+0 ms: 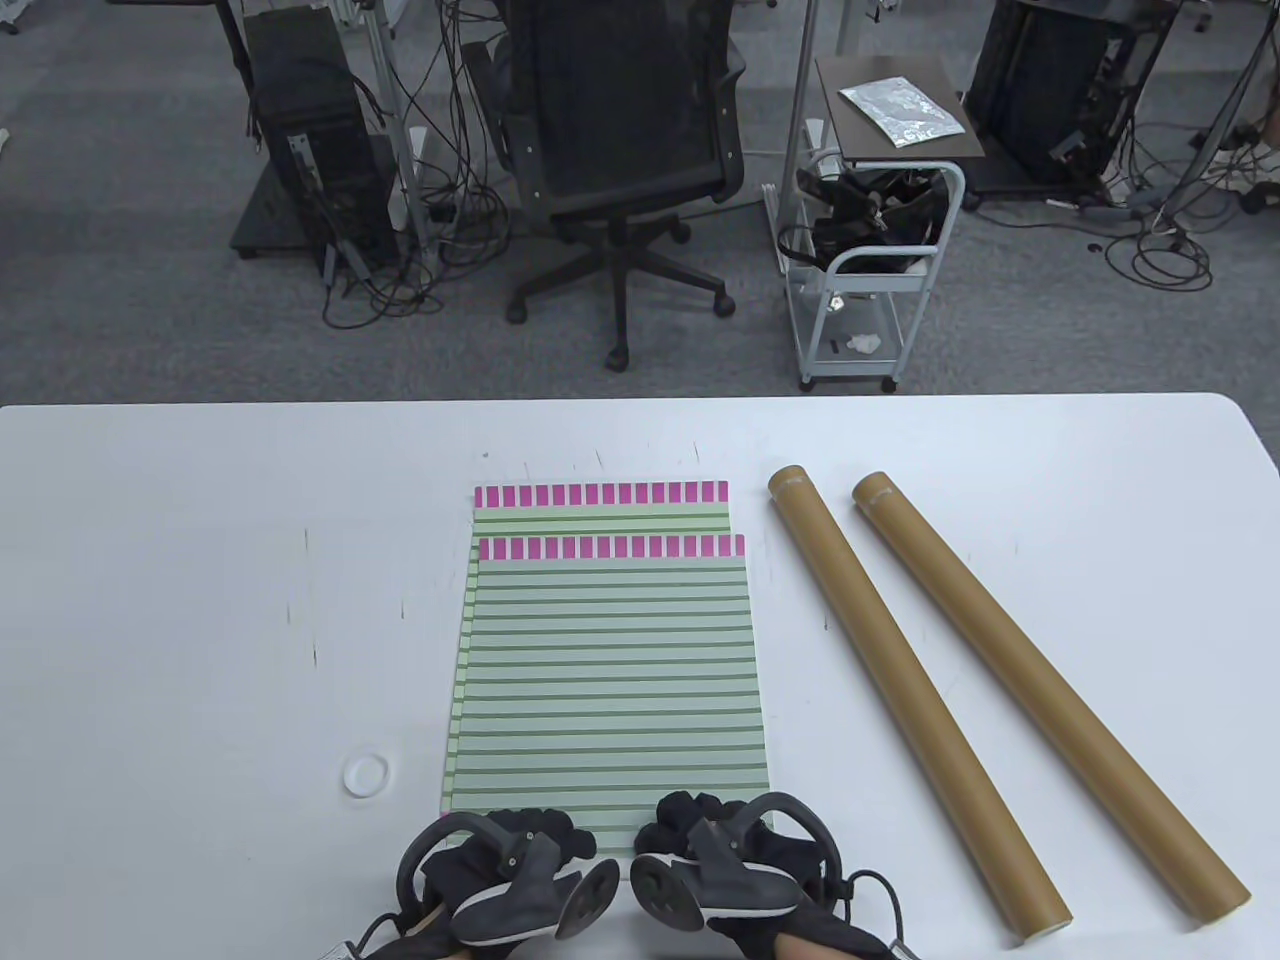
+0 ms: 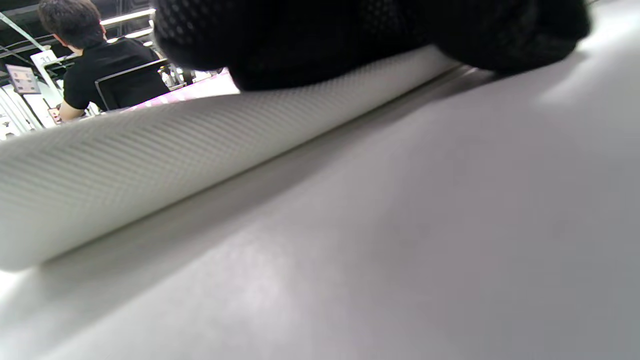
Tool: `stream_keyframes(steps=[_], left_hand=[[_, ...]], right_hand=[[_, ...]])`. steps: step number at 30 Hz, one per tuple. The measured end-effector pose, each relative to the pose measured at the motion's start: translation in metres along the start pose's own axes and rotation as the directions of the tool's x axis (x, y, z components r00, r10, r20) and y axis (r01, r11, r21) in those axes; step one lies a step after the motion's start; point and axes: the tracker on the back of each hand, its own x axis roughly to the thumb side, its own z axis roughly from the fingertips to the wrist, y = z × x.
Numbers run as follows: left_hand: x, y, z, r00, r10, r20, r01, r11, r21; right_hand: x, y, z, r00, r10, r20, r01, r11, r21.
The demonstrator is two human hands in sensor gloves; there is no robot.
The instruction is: Roll up mouse pads and store in mailing tubes
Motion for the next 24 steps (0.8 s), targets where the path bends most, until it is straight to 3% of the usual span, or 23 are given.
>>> stream_keyframes(steps=[6, 10, 13, 18, 21, 24], left_hand=[[0.003, 0.002, 0.001, 0.997, -0.072, 0.018, 0.072, 0.997, 0.034], [0.002, 0.002, 0.002, 0.995, -0.093, 0.022, 0.092, 0.995, 0.049], [-0.002, 0.001, 0.002, 0.998, -0.052, 0.019, 0.051, 0.998, 0.045], [-0.001, 0.008, 0.005, 0.994, -0.103, 0.027, 0.1, 0.992, 0.08], [-0.004, 0.01, 0.007, 0.999, -0.007, 0.045, 0.005, 0.998, 0.057], [-0.009, 0.008, 0.004, 0.987, 0.158, 0.029, -0.156, 0.986, -0.051]], right_hand=[[-0.008, -0.004, 0.003, 0.993, -0.115, 0.005, 0.115, 0.993, 0.033], [-0.001, -0.007, 0.001, 0.999, 0.033, 0.003, -0.033, 0.999, -0.036], [0.0, -0.01, 0.001, 0.998, 0.056, -0.002, -0.056, 0.997, -0.052], [0.002, -0.014, 0.001, 0.995, 0.099, -0.005, -0.099, 0.993, -0.065], [0.0, -0.016, 0.002, 1.0, 0.016, 0.005, -0.016, 1.0, 0.005], [-0.001, -0.015, 0.004, 1.0, -0.021, -0.001, 0.021, 0.998, 0.064]])
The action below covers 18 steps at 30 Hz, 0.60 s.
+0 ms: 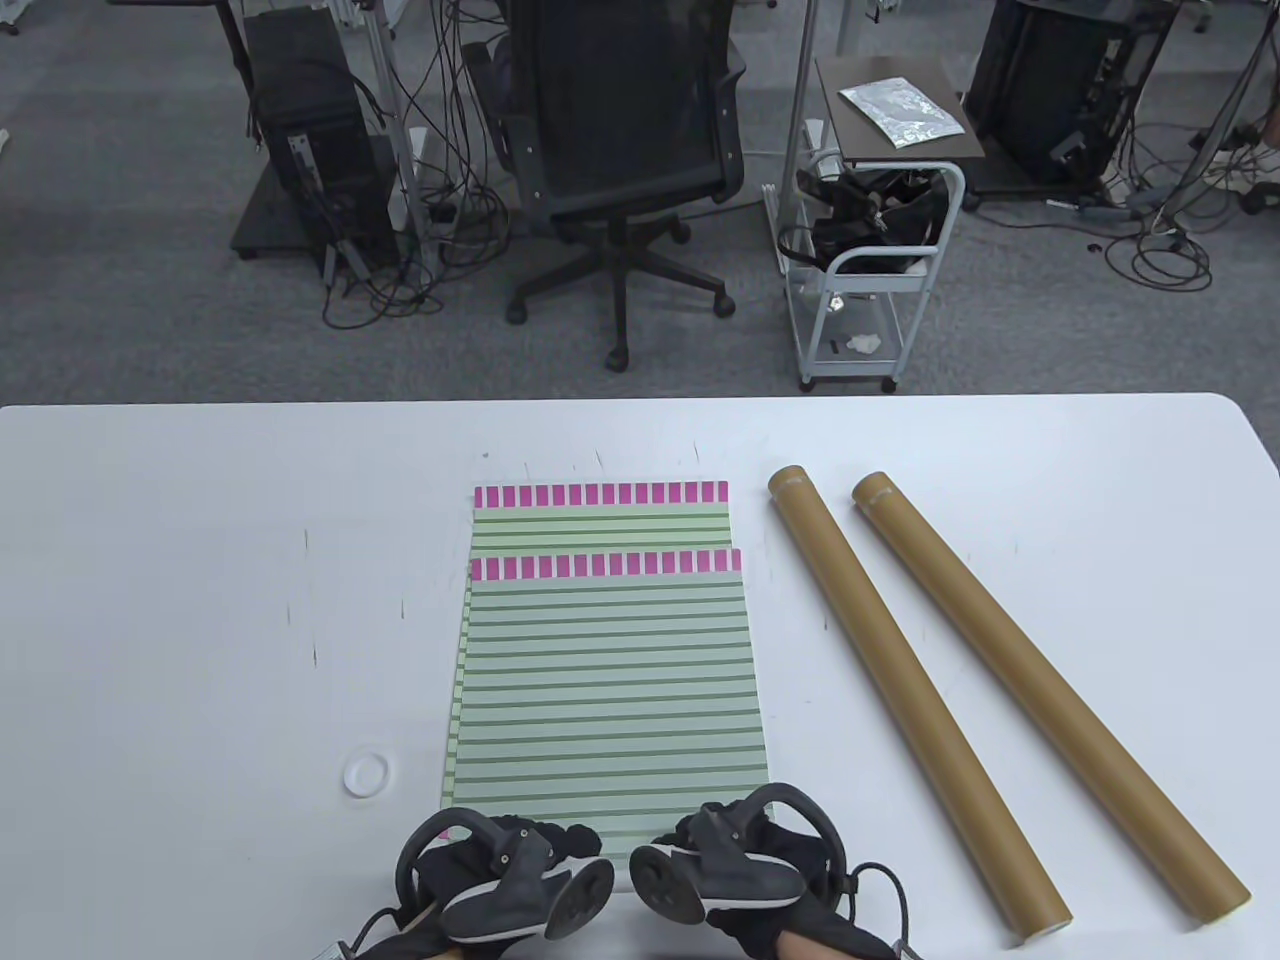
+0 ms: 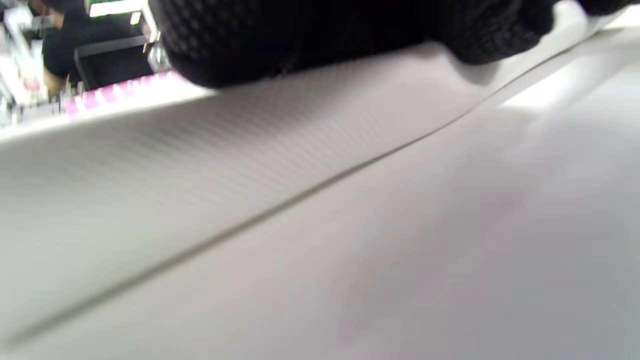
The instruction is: Roll up mouse pads and store in mailing tubes
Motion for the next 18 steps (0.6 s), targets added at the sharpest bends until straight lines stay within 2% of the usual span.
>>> stream_keyframes(steps=[5, 11, 15, 18], left_hand=[[0.0, -0.002, -0.002, 1.0, -0.01, -0.02, 0.01, 1.0, -0.003], [0.004, -0.008, -0.007, 0.991, -0.118, -0.058, 0.119, 0.993, 0.006], [0.013, -0.008, 0.001, 0.982, -0.185, 0.027, 0.183, 0.981, 0.07], [0.017, -0.006, 0.003, 0.963, -0.266, 0.042, 0.259, 0.958, 0.119]], right_hand=[[0.002, 0.005, -0.003, 0.999, 0.035, 0.002, -0.035, 0.999, 0.012], [0.009, 0.009, -0.004, 0.977, 0.211, -0.008, -0.211, 0.975, -0.064], [0.005, 0.011, -0.005, 0.987, 0.157, -0.019, -0.158, 0.987, -0.039], [0.003, 0.011, -0.01, 0.99, 0.137, -0.035, -0.138, 0.99, -0.024]])
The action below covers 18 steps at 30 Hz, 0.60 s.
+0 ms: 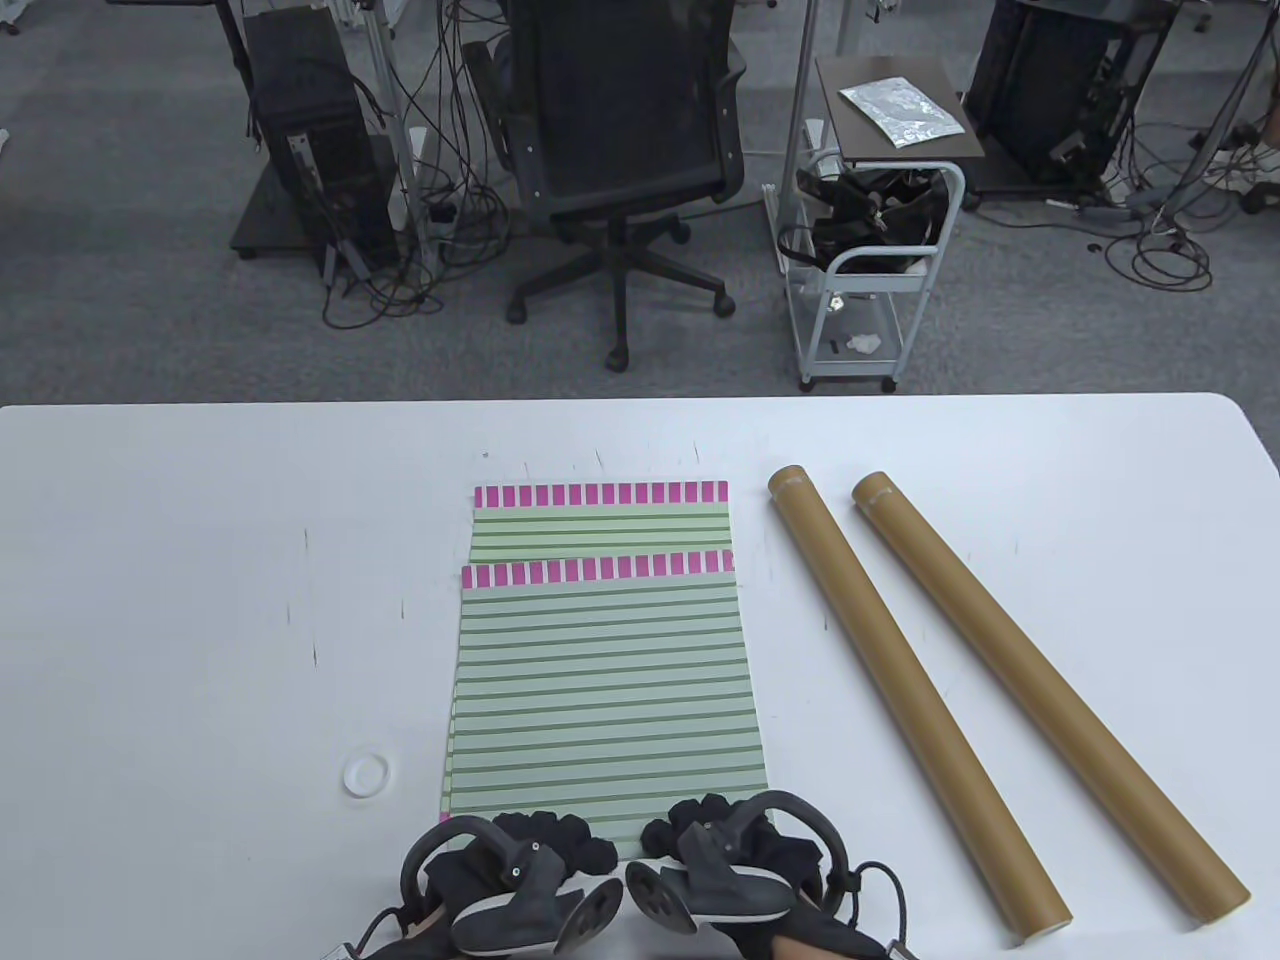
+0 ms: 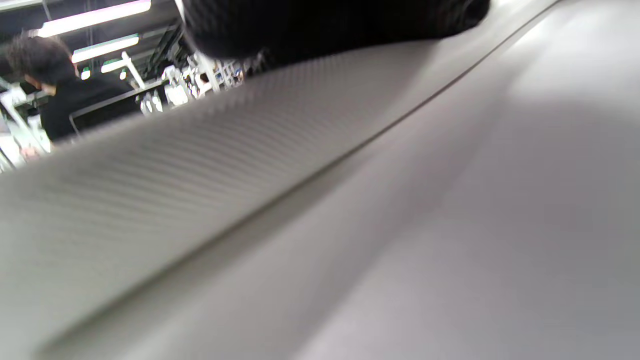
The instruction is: Roll up mouse pads and store in mailing tubes
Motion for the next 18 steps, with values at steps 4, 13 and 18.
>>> stream_keyframes(steps=[4, 13, 18], left_hand=[[-0.003, 0.001, 0.002, 0.995, 0.094, 0.016, -0.093, 0.995, -0.035], [-0.005, 0.001, -0.003, 0.997, 0.058, -0.043, -0.059, 0.998, -0.017], [-0.006, 0.001, -0.005, 0.997, 0.039, -0.064, -0.041, 0.999, -0.028]], right_hand=[[0.002, -0.001, 0.0, 0.999, 0.048, -0.006, -0.048, 0.999, -0.006], [-0.008, -0.013, 0.016, 0.999, -0.033, 0.01, 0.034, 0.992, -0.124], [-0.004, -0.011, 0.014, 1.0, 0.026, 0.013, -0.025, 0.995, -0.096]])
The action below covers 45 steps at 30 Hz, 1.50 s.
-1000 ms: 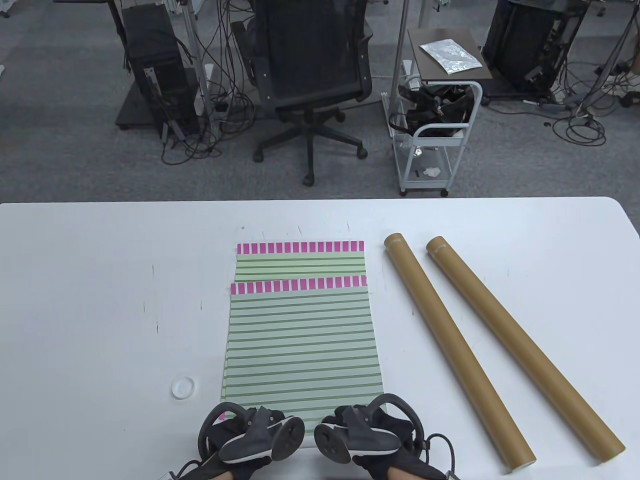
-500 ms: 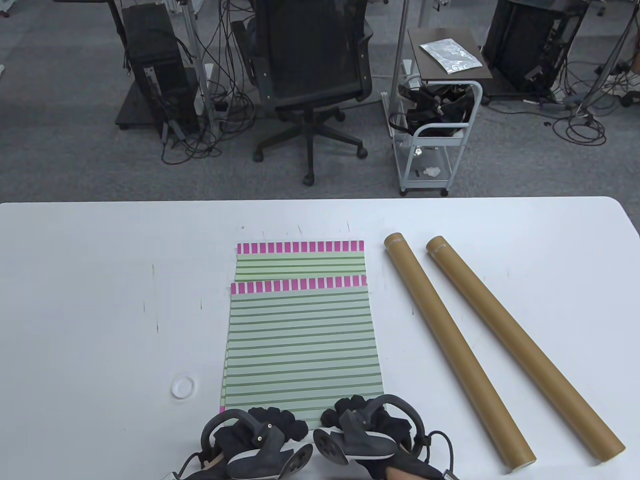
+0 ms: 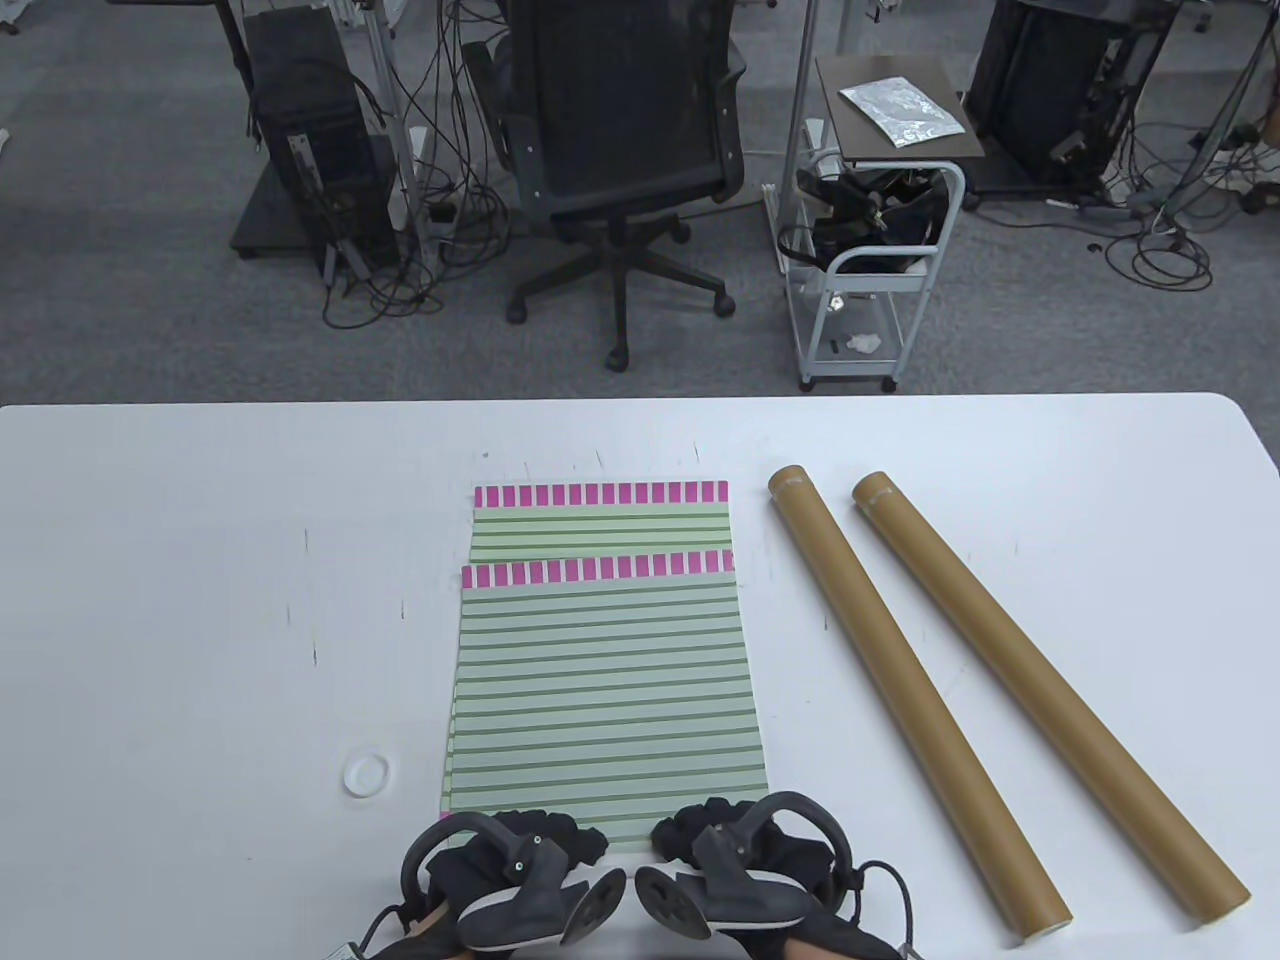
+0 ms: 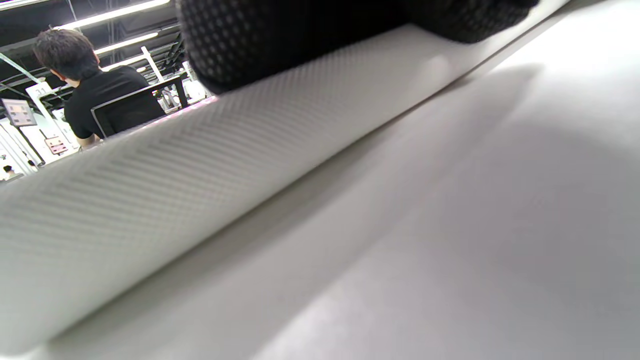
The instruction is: Roll up mouse pads and store in mailing tubes
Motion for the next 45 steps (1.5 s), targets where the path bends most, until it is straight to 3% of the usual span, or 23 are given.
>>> stream_keyframes(steps=[10, 18, 23, 30, 35, 45], left_hand=[[-0.002, 0.0, 0.003, 0.999, 0.044, -0.008, -0.044, 0.999, -0.023], [0.0, 0.006, 0.004, 0.999, -0.039, -0.016, 0.04, 0.998, 0.059], [-0.003, 0.009, 0.006, 0.996, 0.085, 0.022, -0.085, 0.996, -0.022], [-0.013, 0.002, -0.002, 0.979, 0.198, -0.058, -0.203, 0.975, -0.093], [-0.012, 0.001, -0.004, 0.991, 0.123, -0.06, -0.129, 0.987, -0.095], [-0.002, 0.006, 0.007, 0.999, 0.035, 0.002, -0.035, 0.999, -0.019]], right_hand=[[-0.001, 0.002, -0.004, 0.999, 0.016, -0.038, -0.017, 1.0, -0.01], [-0.004, -0.003, -0.004, 0.999, -0.023, -0.035, 0.023, 1.0, 0.007], [-0.005, -0.007, -0.003, 0.994, -0.112, -0.006, 0.112, 0.989, 0.099], [-0.004, -0.008, 0.002, 0.997, -0.077, 0.0, 0.077, 0.997, 0.023], [-0.005, -0.003, -0.001, 0.995, -0.101, 0.009, 0.101, 0.993, 0.061], [-0.006, 0.002, -0.004, 0.992, -0.117, -0.044, 0.118, 0.993, 0.028]])
